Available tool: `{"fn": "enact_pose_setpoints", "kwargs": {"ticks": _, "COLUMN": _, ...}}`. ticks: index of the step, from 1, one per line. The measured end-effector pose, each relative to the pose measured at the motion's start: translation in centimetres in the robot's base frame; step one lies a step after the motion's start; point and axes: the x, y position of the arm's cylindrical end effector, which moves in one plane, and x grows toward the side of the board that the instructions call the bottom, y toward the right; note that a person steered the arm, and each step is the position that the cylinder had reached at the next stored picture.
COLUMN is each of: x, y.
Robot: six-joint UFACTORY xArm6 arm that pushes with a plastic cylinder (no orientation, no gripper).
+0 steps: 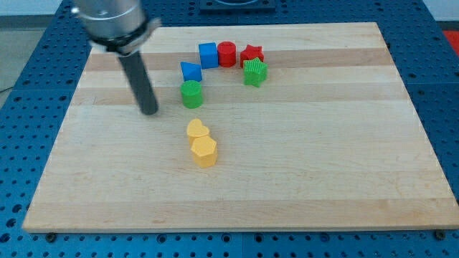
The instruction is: Separate the group of blocks
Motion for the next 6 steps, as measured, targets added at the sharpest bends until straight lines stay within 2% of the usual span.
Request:
{"fn": "enact_pose_setpoints", "kwargs": {"ticks": 2, "x": -5.5, "y": 12.6}}
{"fn": "enact_pose_setpoints", "kwargs": {"ticks": 4, "x": -5.9, "y": 11.4}}
{"fn": "enact_pose_setpoints", "kwargs": {"ticks": 5, "x": -8.8, "y": 13.8}}
{"fn": "enact_pose_setpoints", "kwargs": {"ticks": 6, "x": -8.7, "y": 18.6}}
